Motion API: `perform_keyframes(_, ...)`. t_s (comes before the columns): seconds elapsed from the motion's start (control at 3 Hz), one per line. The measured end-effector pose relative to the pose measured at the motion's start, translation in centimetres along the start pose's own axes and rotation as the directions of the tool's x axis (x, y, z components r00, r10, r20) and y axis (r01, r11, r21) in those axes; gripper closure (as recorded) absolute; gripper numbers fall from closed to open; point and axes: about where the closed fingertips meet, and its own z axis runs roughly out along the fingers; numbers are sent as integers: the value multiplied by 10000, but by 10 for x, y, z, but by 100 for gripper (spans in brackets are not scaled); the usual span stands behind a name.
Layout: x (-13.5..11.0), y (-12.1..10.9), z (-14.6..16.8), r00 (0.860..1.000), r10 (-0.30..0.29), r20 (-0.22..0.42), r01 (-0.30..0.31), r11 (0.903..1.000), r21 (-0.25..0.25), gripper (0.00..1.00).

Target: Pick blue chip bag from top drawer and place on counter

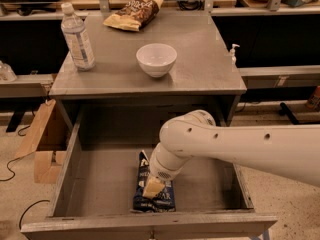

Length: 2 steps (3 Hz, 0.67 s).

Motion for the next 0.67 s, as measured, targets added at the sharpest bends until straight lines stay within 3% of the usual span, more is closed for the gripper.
perform_keyframes(0.33, -1, 0, -4, 10000, 0, 0, 0, 10000, 1, 100)
perform_keyframes(0.67, -1, 0, -4, 10000, 0, 0, 0, 10000, 1, 100)
